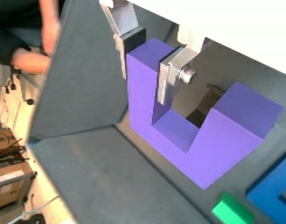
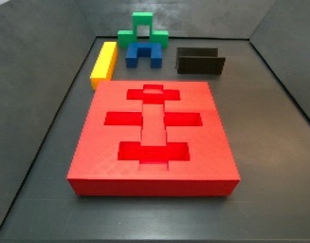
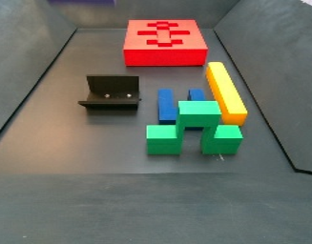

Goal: Pick up the purple object. Move up. Place the purple object on the fixture. Regrasp the purple object. Move to above the board. Insert the purple object.
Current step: Move to above the board.

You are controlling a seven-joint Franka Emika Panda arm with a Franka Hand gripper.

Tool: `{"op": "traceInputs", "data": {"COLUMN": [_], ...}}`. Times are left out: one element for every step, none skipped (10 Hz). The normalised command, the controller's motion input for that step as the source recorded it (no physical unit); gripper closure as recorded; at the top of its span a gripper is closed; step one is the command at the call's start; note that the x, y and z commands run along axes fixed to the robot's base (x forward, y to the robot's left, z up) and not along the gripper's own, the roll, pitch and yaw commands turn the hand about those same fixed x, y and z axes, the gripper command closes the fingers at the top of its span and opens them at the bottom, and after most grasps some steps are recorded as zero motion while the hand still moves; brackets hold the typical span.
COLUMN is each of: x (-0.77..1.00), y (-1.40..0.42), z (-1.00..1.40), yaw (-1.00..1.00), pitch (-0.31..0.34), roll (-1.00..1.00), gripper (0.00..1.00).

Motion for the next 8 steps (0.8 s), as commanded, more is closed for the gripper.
{"op": "traceInputs", "data": {"x": [0.04,-1.37,-1.37,-1.40,-1.40,-1.40,-1.40,-0.81], "y": [-0.02,-1.40,-1.40,-1.30,-1.25,-1.24,-1.24,-0.67], "z": [0.28,0.29,0.28,0.28,0.24,0.25,0.23,0.13], "yaw": [-0.01,-0.07,-0.07,-0.05,-0.05,-0.04,-0.03,-0.03], "pitch": [0.095,0.082,0.081,0.036,0.029,0.027,0.032,0.023], "roll": [0.00,-1.00,-1.00,-1.00,-1.00,-1.00,-1.00,-1.00], "gripper": [1.00,1.00,1.00,1.00,1.00,1.00,1.00,1.00]}}
